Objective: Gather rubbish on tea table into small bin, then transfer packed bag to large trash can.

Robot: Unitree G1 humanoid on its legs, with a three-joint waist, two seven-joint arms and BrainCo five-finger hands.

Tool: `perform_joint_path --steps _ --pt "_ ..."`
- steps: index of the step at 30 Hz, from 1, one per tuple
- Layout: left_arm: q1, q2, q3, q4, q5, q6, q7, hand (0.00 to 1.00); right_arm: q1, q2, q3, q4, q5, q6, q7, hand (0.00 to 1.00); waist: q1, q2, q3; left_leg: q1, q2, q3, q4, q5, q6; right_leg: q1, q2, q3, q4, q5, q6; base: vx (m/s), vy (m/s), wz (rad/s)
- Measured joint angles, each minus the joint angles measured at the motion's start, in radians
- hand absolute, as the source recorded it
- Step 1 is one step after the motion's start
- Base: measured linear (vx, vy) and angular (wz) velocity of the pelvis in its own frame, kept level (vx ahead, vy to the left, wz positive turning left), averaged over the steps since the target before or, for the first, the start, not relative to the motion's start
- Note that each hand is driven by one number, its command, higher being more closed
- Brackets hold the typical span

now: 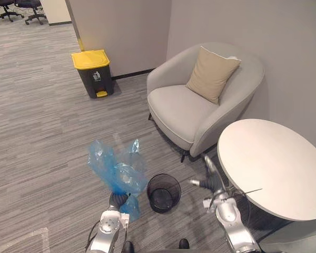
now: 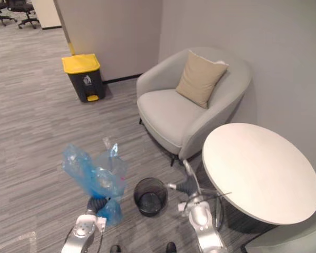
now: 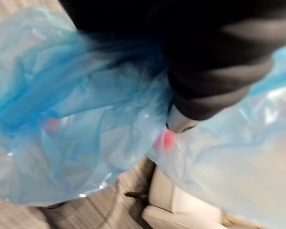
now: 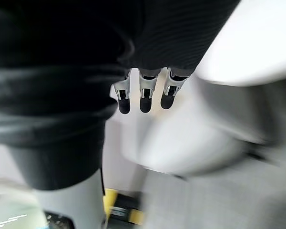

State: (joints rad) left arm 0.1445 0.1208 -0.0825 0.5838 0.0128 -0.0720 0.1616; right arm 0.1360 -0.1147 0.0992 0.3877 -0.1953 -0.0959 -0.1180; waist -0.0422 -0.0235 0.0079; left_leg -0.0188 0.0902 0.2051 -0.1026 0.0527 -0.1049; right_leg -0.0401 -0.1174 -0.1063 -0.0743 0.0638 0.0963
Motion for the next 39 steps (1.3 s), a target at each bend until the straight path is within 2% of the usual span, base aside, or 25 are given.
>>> perform_joint_path --steps 3,6,10,13,14,16,17,18,20,21,22,26,28,29,30,31,32,33,34,35,36,37,39 --pt "0.026 -0.005 0.03 0.049 -0.016 0.004 -0.032 1.0 -0.002 -0.001 -0.037 0.148 -0.001 0.02 0.006 0.0 0.002 0.011 0.004 0.004 0.001 0.011 0.0 -0.006 -0.003 -0.002 0.002 0.011 -0.001 0.004 0.003 0.02 0.0 -0.13" --pt "0.027 -0.009 0.058 0.109 -0.016 0.013 -0.052 1.0 -0.019 0.0 -0.066 0.28 -0.001 0.034 0.004 0.0 0.019 0.01 0.012 0.005 0.003 0.025 0.0 -0.006 0.002 -0.012 0.005 0.027 0.002 0.004 0.003 0.02 -0.002 -0.15" --pt "0.025 -0.01 0.092 0.147 -0.038 0.014 -0.053 1.0 -0.063 0.0 -0.089 0.381 0.015 0.048 -0.004 0.0 0.028 0.009 0.063 0.002 0.003 0.042 0.009 -0.007 0.006 -0.041 0.005 0.042 0.056 -0.006 0.003 0.0 0.006 -0.15" --pt "0.009 0.006 0.107 0.162 -0.057 0.013 -0.052 1.0 -0.086 0.009 -0.089 0.413 0.044 0.051 -0.014 0.0 0.032 -0.007 0.103 -0.057 0.001 0.032 0.094 -0.036 0.017 -0.124 -0.012 0.048 0.2 -0.07 0.004 -0.05 0.01 0.11" --pt "-0.003 0.01 0.107 0.164 -0.057 0.013 -0.051 1.0 -0.086 0.014 -0.089 0.422 0.046 0.058 -0.016 0.0 0.033 -0.017 0.112 -0.094 -0.002 0.018 0.159 -0.063 0.02 -0.153 -0.024 0.045 0.266 -0.101 0.007 -0.04 -0.009 0.43" --pt "-0.014 0.009 0.105 0.159 -0.059 0.013 -0.048 1.0 -0.073 0.018 -0.089 0.427 0.06 0.059 -0.02 0.0 0.033 -0.016 0.115 -0.142 -0.002 -0.021 0.232 -0.09 0.031 -0.155 -0.033 0.035 0.295 -0.12 0.025 -0.05 0.004 0.52" --pt "-0.017 0.009 0.104 0.147 -0.063 0.012 -0.046 1.0 -0.072 0.022 -0.086 0.431 0.068 0.059 -0.021 0.0 0.033 -0.014 0.118 -0.162 0.005 -0.036 0.249 -0.094 0.033 -0.158 -0.033 0.044 0.333 -0.155 0.032 -0.06 -0.032 0.87" --pt "-0.024 0.014 0.103 0.141 -0.072 0.012 -0.043 1.0 -0.064 0.031 -0.085 0.44 0.08 0.059 -0.024 0.0 0.027 -0.018 0.124 -0.173 -0.011 -0.073 0.272 -0.095 0.033 -0.179 -0.028 0.08 0.494 -0.251 0.027 -0.03 -0.059 0.92" --pt "-0.018 0.017 0.106 0.133 -0.079 0.012 -0.034 1.0 -0.069 0.033 -0.085 0.455 0.081 0.06 -0.026 0.0 0.044 -0.048 0.123 -0.175 -0.031 -0.092 0.29 -0.099 0.024 -0.169 -0.034 0.098 0.509 -0.299 0.025 -0.03 -0.079 0.52" --pt "-0.013 0.009 0.106 0.133 -0.084 0.012 -0.031 1.0 -0.081 0.026 -0.086 0.455 0.081 0.06 -0.034 0.0 0.064 -0.034 0.123 -0.19 -0.02 -0.095 0.289 -0.099 0.02 -0.165 -0.015 0.101 0.47 -0.296 0.008 -0.14 -0.058 0.0" --pt "-0.005 -0.002 0.105 0.133 -0.089 0.012 -0.031 1.0 -0.112 0.019 -0.086 0.452 0.084 0.058 -0.044 0.0 0.078 -0.007 0.125 -0.204 0.002 -0.103 0.263 -0.08 0.01 -0.168 0.01 0.092 0.407 -0.263 -0.003 -0.14 -0.031 -0.11" --pt "-0.023 -0.029 0.097 0.136 -0.094 0.012 -0.031 1.0 -0.144 0.01 -0.087 0.42 0.096 0.056 -0.061 0.0 0.08 0.053 0.161 -0.234 0.028 -0.157 0.153 0.016 -0.014 -0.147 0.047 0.024 0.278 -0.17 -0.022 -0.09 -0.028 0.35" --pt "-0.042 -0.039 0.093 0.135 -0.094 0.012 -0.031 1.0 -0.134 0.008 -0.092 0.412 0.102 0.058 -0.066 0.0 0.076 0.078 0.175 -0.243 0.052 -0.142 0.138 0.024 -0.006 -0.12 0.053 -0.04 0.268 -0.145 -0.036 -0.05 -0.03 0.74" --pt "-0.046 -0.039 0.092 0.134 -0.094 0.012 -0.031 1.0 -0.131 0.011 -0.097 0.41 0.102 0.059 -0.07 0.0 0.075 0.079 0.176 -0.242 0.057 -0.12 0.134 0.009 0.013 -0.115 0.049 -0.057 0.268 -0.145 -0.037 -0.05 -0.016 0.77" --pt "-0.054 -0.038 0.09 0.133 -0.093 0.012 -0.031 1.0 -0.124 0.019 -0.107 0.398 0.101 0.059 -0.079 0.0 0.069 0.057 0.179 -0.241 0.053 -0.069 0.136 -0.045 0.038 -0.109 0.015 -0.089 0.257 -0.142 -0.047 -0.06 0.047 0.74" --pt "-0.07 -0.037 0.081 0.125 -0.092 0.011 -0.031 1.0 -0.123 0.031 -0.119 0.389 0.098 0.058 -0.082 0.0 0.064 0.037 0.189 -0.276 0.056 0.008 0.235 -0.056 0.054 -0.119 -0.021 -0.116 0.264 -0.141 -0.049 -0.07 0.071 0.76" --pt "-0.074 -0.037 0.072 0.125 -0.092 0.012 -0.032 1.0 -0.125 0.032 -0.131 0.384 0.098 0.058 -0.083 0.0 0.058 0.037 0.189 -0.298 0.059 0.033 0.322 -0.06 0.062 -0.122 -0.041 -0.135 0.27 -0.141 -0.049 -0.09 0.091 0.7" --pt "-0.074 -0.038 0.056 0.124 -0.092 0.011 -0.034 1.0 -0.125 0.023 -0.136 0.374 0.097 0.058 -0.086 0.0 0.046 0.034 0.191 -0.318 0.063 0.078 0.481 -0.075 0.083 -0.125 -0.067 -0.166 0.285 -0.142 -0.048 -0.06 0.063 0.59" --pt "-0.073 -0.039 0.052 0.123 -0.092 0.011 -0.034 1.0 -0.12 0.015 -0.135 0.371 0.097 0.057 -0.087 0.0 0.041 0.034 0.191 -0.305 0.085 0.122 0.57 -0.116 0.1 -0.122 -0.071 -0.18 0.29 -0.148 -0.039 -0.04 0.1 0.66" --pt "-0.075 -0.039 0.053 0.123 -0.092 0.011 -0.033 1.0 -0.116 0.006 -0.135 0.373 0.096 0.057 -0.089 0.0 0.036 0.058 0.187 -0.291 0.09 0.141 0.552 -0.139 0.087 -0.11 -0.068 -0.202 0.29 -0.154 -0.024 -0.03 0.132 0.78" --pt "-0.09 -0.031 0.052 0.123 -0.092 0.011 -0.033 1.0 -0.114 0.002 -0.136 0.378 0.094 0.061 -0.089 0.0 0.033 0.06 0.187 -0.283 0.076 0.139 0.505 -0.155 0.085 -0.097 -0.07 -0.226 0.277 -0.15 -0.011 -0.03 0.141 0.82" --pt "-0.095 -0.026 0.051 0.123 -0.092 0.01 -0.033 1.0 -0.105 0.006 -0.134 0.381 0.089 0.061 -0.087 0.0 0.032 0.056 0.185 -0.269 0.063 0.139 0.46 -0.162 0.081 -0.091 -0.072 -0.239 0.264 -0.148 -0.004 -0.04 0.14 0.81" --pt "-0.082 0.0 0.045 0.127 -0.088 0.012 -0.032 1.0 -0.111 0.036 -0.135 0.408 0.083 0.065 -0.081 0.0 0.042 0.032 0.186 -0.246 0.028 0.13 0.398 -0.151 0.09 -0.06 -0.081 -0.262 0.228 -0.133 0.01 -0.03 0.121 0.41"
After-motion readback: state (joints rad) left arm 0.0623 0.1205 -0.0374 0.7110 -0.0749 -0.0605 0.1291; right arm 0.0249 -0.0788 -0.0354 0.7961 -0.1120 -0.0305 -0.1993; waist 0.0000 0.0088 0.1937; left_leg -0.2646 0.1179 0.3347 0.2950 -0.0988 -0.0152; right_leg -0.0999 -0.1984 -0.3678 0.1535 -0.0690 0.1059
